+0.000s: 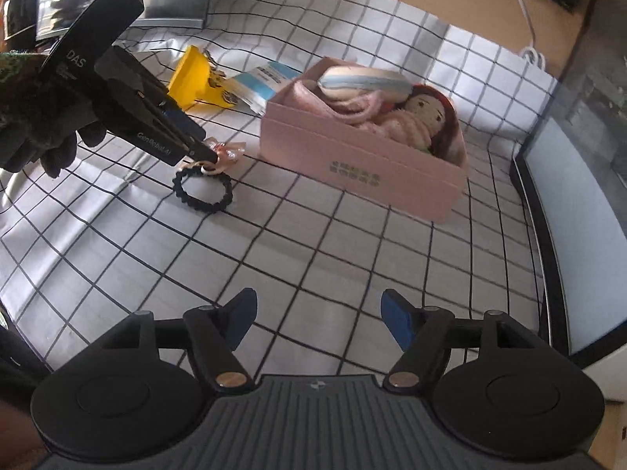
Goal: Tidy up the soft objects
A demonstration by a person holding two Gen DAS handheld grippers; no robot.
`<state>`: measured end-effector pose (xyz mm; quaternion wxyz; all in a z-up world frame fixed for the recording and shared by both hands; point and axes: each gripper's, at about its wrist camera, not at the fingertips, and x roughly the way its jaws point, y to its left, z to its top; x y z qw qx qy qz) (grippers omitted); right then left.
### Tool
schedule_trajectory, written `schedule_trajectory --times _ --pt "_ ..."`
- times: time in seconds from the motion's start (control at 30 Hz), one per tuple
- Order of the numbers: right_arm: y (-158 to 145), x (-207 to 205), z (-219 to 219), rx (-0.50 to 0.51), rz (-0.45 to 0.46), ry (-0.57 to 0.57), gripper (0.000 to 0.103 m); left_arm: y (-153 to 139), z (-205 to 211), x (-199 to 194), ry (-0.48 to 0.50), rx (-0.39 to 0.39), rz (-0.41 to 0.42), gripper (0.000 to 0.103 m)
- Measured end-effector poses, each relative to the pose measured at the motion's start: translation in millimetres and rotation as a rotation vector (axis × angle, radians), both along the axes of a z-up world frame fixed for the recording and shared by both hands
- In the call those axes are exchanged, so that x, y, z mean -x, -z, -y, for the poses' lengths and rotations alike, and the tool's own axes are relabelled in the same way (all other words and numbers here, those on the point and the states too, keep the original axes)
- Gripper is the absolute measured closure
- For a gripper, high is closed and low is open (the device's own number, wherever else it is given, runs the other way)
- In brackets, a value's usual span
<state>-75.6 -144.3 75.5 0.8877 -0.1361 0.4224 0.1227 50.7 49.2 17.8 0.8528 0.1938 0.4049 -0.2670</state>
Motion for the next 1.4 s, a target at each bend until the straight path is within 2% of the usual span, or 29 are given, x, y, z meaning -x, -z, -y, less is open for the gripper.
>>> schedule_trajectory --times 0.13,0.27,0.43,0.5,0.6,0.7,0.83,0.97,1.1,1.13,1.2,1.23,1.27,1.4 --pt "5.5 0.5 5.0 -0.011 -0.03 0.026 0.032 -0.1 4.8 -6.6 0.016 0.022 -0.03 0.073" --pt "11.8 0.3 8.9 -0.025 -0.05 0.05 0.032 -0.7 -2.7 -15.1 -0.04 0.08 -0.094 0.072" --pt "15.7 -1.4 10.0 -0.035 -0.052 0.06 0.032 -0.3 -4.4 -13.2 -0.073 0.09 -0.092 0.073" --pt "13.0 -1.8 7.0 -0.033 -0.029 0.044 0.032 -3.4 -13.1 -11.2 -0.122 0.14 -0.113 0.073" --pt "8.1 -7.2 -1.9 -0.049 0.002 -0.01 0.032 -13.4 -39.7 1.0 -0.24 0.279 -0.116 0.073" --pt "8.4 -21.9 -18.0 -0.104 -0.007 -0.077 0.032 -22.7 -66.9 19.6 -0.352 0.362 -0.114 0.074" --pt "9.2 -50.6 -46.4 -0.169 0.009 -0.127 0.032 -29.2 -87.2 49.7 -0.401 0.379 -0.118 0.074" --pt "14.4 -93.1 -70.5 -0.283 0.001 -0.091 0.032 -29.4 -97.3 79.4 -0.419 0.397 -0.147 0.074" --pt "31.7 -120.3 -93.8 -0.288 0.005 -0.042 0.032 -25.8 -103.9 107.8 -0.441 0.408 -0.177 0.074" --pt "37.1 -124.9 -98.8 -0.282 -0.002 -0.038 0.033 -24.9 -105.0 113.1 -0.444 0.405 -0.179 0.074" --pt "45.4 -129.1 -103.9 -0.276 -0.026 -0.049 0.044 -23.5 -109.0 121.5 -0.447 0.397 -0.185 0.074" --pt "45.4 -126.0 -107.2 -0.261 -0.005 -0.062 0.064 -22.3 -111.0 124.3 -0.447 0.393 -0.189 0.074" --pt "44.7 -124.4 -110.0 -0.246 -0.006 -0.088 0.077 -21.1 -112.2 125.3 -0.446 0.392 -0.193 0.074" --pt "19.7 -105.3 -99.6 -0.243 0.052 -0.096 0.079 -18.1 -107.4 119.5 -0.428 0.39 -0.198 0.074"
